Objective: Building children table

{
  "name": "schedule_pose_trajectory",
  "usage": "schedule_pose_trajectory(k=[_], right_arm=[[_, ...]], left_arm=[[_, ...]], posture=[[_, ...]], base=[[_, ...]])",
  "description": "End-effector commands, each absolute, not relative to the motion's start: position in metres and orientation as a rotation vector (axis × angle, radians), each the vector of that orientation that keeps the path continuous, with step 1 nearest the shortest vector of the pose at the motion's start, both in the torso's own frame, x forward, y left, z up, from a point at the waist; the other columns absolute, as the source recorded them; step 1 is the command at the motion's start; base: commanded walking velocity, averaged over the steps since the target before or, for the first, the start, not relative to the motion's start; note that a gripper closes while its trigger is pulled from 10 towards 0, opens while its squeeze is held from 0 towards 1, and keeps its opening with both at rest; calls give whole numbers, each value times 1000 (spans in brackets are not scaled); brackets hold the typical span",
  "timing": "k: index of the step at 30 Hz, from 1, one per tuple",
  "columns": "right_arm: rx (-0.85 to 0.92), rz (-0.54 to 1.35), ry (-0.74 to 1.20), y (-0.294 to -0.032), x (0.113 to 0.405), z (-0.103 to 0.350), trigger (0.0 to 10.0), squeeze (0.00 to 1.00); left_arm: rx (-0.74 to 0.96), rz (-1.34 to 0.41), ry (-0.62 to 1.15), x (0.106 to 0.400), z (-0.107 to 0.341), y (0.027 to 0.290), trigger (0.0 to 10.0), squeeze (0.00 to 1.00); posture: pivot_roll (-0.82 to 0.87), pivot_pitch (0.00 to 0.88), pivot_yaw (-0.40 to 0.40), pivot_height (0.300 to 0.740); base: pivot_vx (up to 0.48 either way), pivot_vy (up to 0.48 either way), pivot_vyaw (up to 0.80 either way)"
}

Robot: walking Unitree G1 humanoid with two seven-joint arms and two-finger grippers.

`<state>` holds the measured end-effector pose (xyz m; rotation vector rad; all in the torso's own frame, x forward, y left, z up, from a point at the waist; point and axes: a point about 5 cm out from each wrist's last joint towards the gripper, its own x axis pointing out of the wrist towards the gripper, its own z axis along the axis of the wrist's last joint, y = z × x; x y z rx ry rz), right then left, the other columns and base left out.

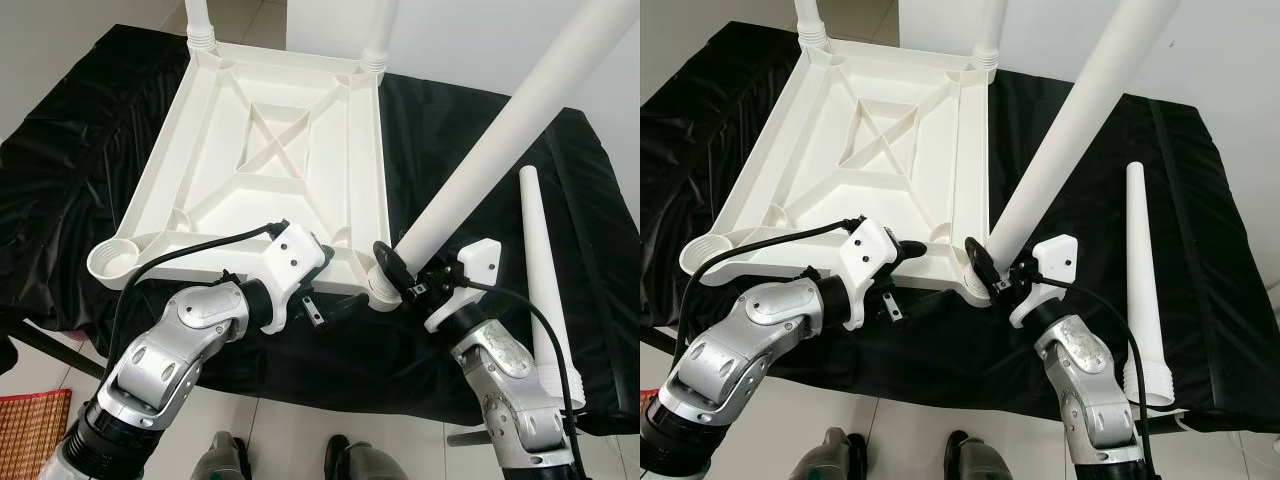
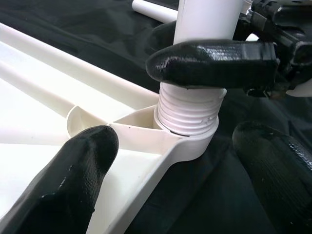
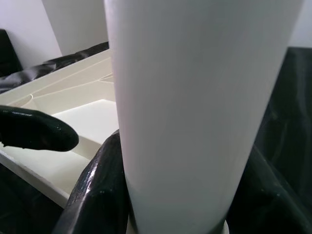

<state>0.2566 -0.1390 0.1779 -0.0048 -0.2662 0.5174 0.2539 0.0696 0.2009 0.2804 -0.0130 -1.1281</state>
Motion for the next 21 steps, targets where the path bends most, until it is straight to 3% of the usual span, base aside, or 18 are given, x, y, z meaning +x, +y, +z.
schedule_pose_trajectory(k=[1, 21], right_arm=[[-34, 498, -190, -141, 253, 160, 10000, 0], [-114, 448, -241, -135, 249, 156, 10000, 0]], left_arm=[[279, -1150, -10, 251, 202, 68, 10000, 0], [281, -1148, -4, 250, 204, 71, 10000, 0]], posture=[[35, 202, -64, 740], [41, 223, -44, 740]], base=[[0, 0, 0], [0, 0, 0]])
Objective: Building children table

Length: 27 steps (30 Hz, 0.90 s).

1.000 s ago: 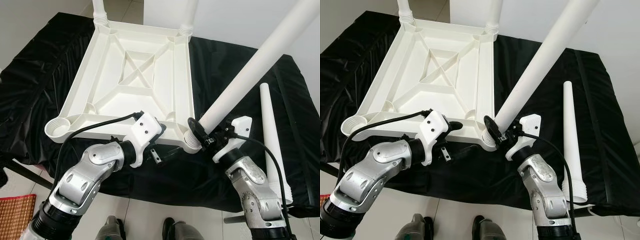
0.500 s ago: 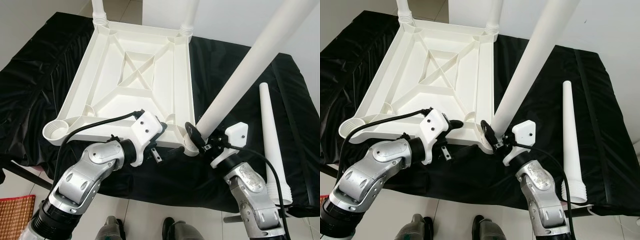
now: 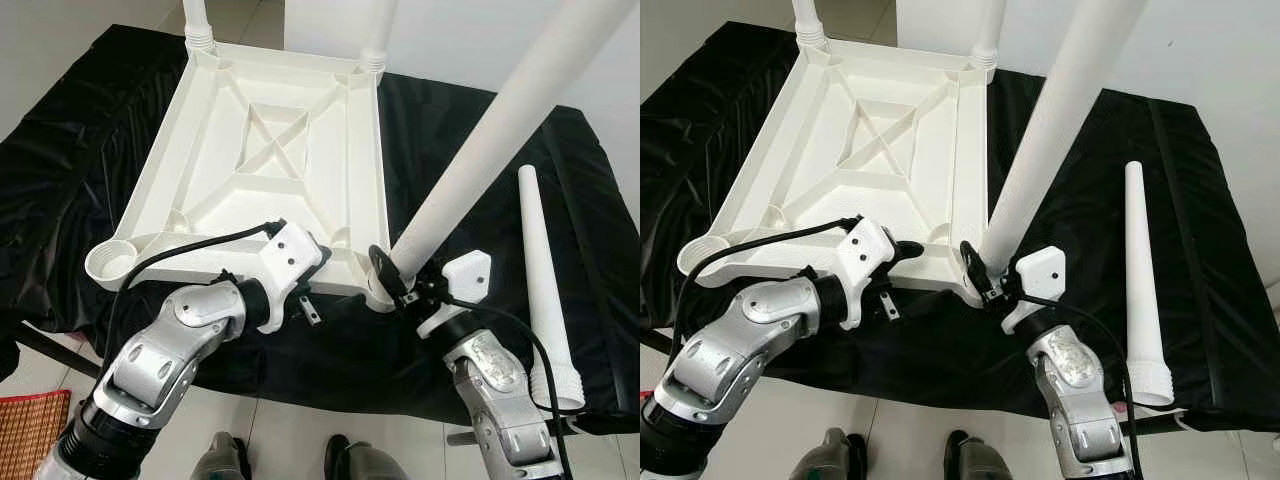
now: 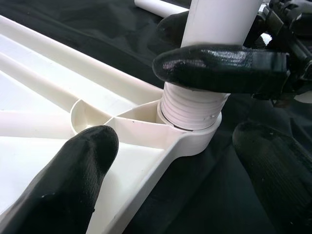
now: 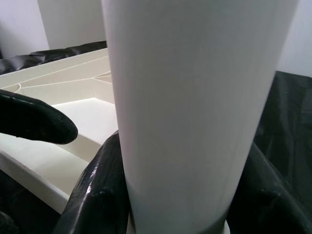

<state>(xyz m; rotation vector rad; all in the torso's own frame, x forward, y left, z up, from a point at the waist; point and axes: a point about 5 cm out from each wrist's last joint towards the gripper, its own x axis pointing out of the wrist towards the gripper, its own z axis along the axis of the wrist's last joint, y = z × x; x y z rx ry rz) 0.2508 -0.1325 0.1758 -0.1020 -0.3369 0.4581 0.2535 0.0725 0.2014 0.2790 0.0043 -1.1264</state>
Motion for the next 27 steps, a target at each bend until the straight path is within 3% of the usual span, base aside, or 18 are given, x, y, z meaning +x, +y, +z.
schedule_pose_trajectory(k=[1, 20, 27], right_arm=[[-130, 442, -248, -135, 249, 156, 10000, 0], [-150, 432, -241, -132, 245, 147, 10000, 0], [19, 357, -173, -135, 246, 138, 10000, 0]], left_arm=[[280, -1148, -4, 251, 205, 71, 10000, 0], [279, -1154, 3, 249, 206, 73, 10000, 0], [281, -1157, 6, 248, 207, 74, 10000, 0]], posture=[[41, 223, -44, 740], [51, 239, -30, 740], [53, 238, -26, 740]], base=[[0, 0, 0], [0, 0, 0], [0, 0, 0]])
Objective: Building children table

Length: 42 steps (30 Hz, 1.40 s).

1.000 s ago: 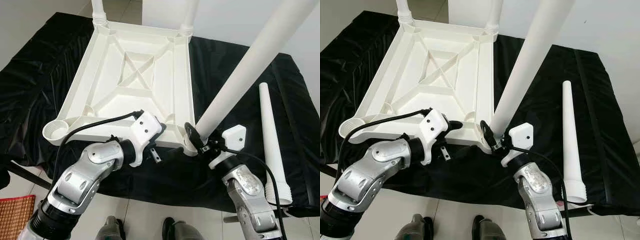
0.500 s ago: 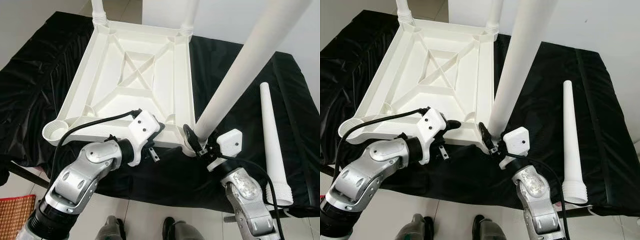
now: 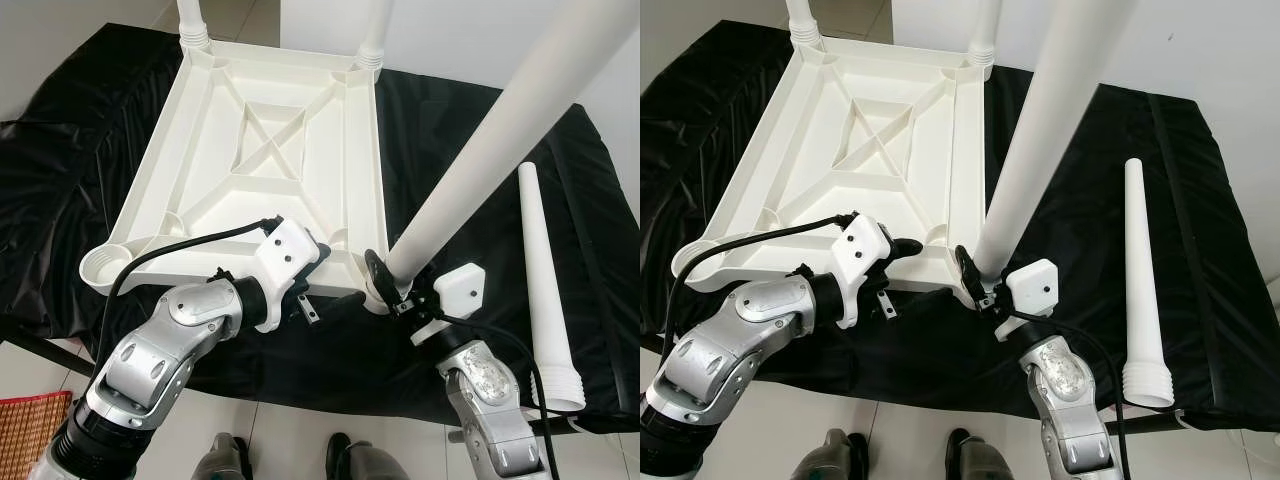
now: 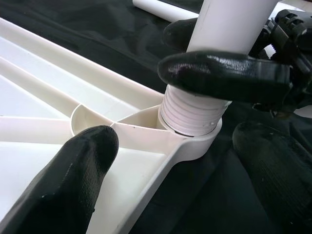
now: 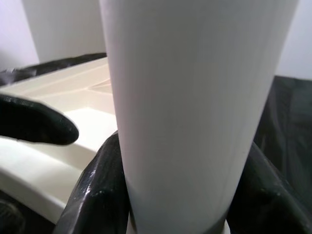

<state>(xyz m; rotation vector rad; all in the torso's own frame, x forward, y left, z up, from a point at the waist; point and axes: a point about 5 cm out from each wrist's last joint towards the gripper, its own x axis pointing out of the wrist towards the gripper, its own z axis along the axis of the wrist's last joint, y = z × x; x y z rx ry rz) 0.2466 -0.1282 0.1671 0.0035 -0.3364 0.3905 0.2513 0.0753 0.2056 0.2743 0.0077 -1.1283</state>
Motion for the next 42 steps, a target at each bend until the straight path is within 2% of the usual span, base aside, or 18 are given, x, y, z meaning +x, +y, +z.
schedule_pose_trajectory(k=[1, 8, 12, 22, 32, 39, 42], right_arm=[[30, 340, -153, -136, 248, 138, 10000, 0], [-22, 355, -77, -131, 260, 137, 10000, 0], [-34, 362, -74, -130, 262, 138, 10000, 0], [-189, 425, -99, -124, 268, 148, 10000, 0], [-100, 423, -64, -121, 285, 164, 10000, 0], [-155, 404, -106, -124, 288, 170, 10000, 0], [-112, 379, -87, -127, 286, 167, 10000, 0]], left_arm=[[281, -1159, 5, 247, 207, 74, 10000, 0], [284, -1159, 5, 247, 208, 74, 10000, 0], [284, -1157, 4, 247, 208, 74, 10000, 0], [279, -1150, 4, 246, 208, 74, 10000, 0], [276, -1152, 1, 246, 208, 73, 10000, 0], [276, -1146, 0, 247, 209, 73, 10000, 0], [274, -1143, 0, 247, 209, 74, 10000, 0]], posture=[[54, 237, -25, 740], [59, 231, -27, 740], [63, 224, -29, 740], [64, 216, -34, 740], [58, 221, -33, 740], [60, 225, -34, 740], [60, 225, -34, 740]], base=[[0, 0, 0], [0, 0, 0], [0, 0, 0], [0, 0, 0], [0, 0, 0], [0, 0, 0], [0, 0, 0]])
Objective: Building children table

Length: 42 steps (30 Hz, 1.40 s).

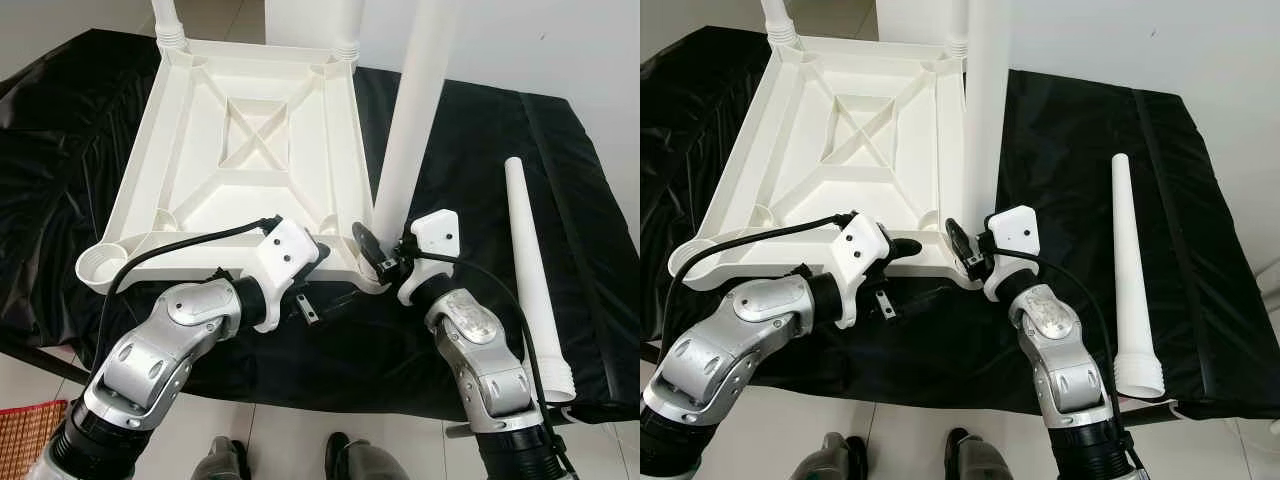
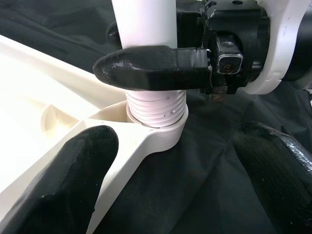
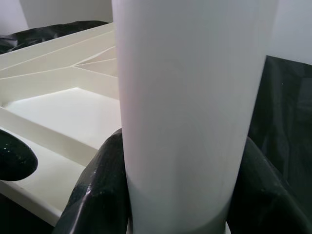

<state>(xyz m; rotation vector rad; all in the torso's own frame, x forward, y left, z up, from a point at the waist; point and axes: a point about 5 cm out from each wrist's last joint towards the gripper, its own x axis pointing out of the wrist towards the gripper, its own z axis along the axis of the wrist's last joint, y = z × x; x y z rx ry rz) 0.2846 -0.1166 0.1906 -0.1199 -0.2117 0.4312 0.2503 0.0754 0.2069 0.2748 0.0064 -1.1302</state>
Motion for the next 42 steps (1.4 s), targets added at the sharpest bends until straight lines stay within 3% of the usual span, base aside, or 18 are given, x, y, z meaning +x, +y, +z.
schedule_pose_trajectory(k=[1, 11, 33, 42], right_arm=[[-73, 359, -75, -129, 285, 164, 10000, 0], [45, 184, -57, -149, 281, 154, 10000, 0], [238, 26, -2, -156, 273, 131, 10000, 0], [-43, 174, -88, -136, 268, 136, 10000, 0]], left_arm=[[275, -1142, 1, 247, 209, 74, 10000, 0], [275, -1139, 0, 247, 209, 74, 10000, 0], [275, -1130, -2, 247, 211, 76, 10000, 0], [273, -1127, -2, 247, 211, 76, 10000, 0]], posture=[[60, 225, -34, 740], [57, 238, -35, 740], [63, 242, -33, 740], [63, 245, -32, 740]], base=[[0, 0, 0], [0, 0, 0], [0, 0, 0], [0, 0, 0]])
